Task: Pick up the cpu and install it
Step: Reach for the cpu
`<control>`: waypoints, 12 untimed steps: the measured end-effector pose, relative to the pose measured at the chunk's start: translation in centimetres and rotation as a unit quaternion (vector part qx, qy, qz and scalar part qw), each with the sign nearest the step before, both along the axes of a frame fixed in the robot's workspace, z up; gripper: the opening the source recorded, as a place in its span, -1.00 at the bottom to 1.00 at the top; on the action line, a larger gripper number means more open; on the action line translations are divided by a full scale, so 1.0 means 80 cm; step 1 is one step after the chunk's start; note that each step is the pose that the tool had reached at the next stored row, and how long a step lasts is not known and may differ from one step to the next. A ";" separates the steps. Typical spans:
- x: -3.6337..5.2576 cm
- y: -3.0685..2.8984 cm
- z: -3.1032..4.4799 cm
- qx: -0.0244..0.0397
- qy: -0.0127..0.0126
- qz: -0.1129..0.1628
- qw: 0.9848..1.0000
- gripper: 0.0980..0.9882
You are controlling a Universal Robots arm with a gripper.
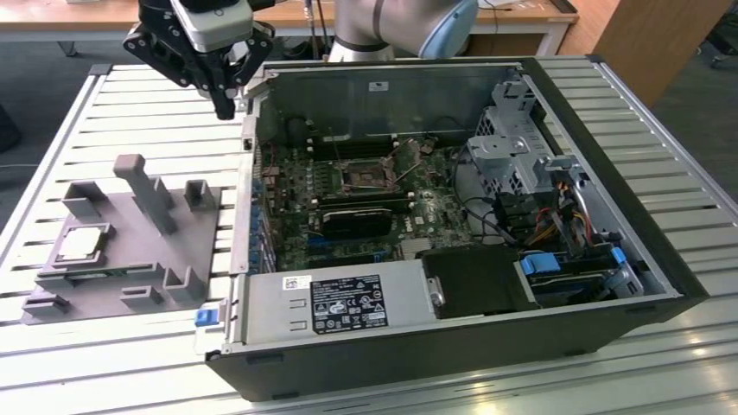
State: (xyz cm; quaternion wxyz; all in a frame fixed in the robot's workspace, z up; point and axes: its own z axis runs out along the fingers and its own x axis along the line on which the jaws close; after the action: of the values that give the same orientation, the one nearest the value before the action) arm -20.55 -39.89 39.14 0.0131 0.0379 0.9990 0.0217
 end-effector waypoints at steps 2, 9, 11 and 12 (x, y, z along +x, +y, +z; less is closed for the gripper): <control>-0.002 0.0000 0.0000 0.000 0.000 0.000 1.000 -0.98; -0.007 0.0000 -0.0002 0.000 0.000 0.000 1.000 -0.98; -0.009 0.0000 -0.0003 0.000 0.000 0.000 1.000 -0.98; -0.009 0.0000 -0.0002 0.000 0.000 0.000 1.000 -0.98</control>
State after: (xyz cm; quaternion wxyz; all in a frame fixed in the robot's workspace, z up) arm -21.30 -39.89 39.12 0.0130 0.0378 0.9990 0.0217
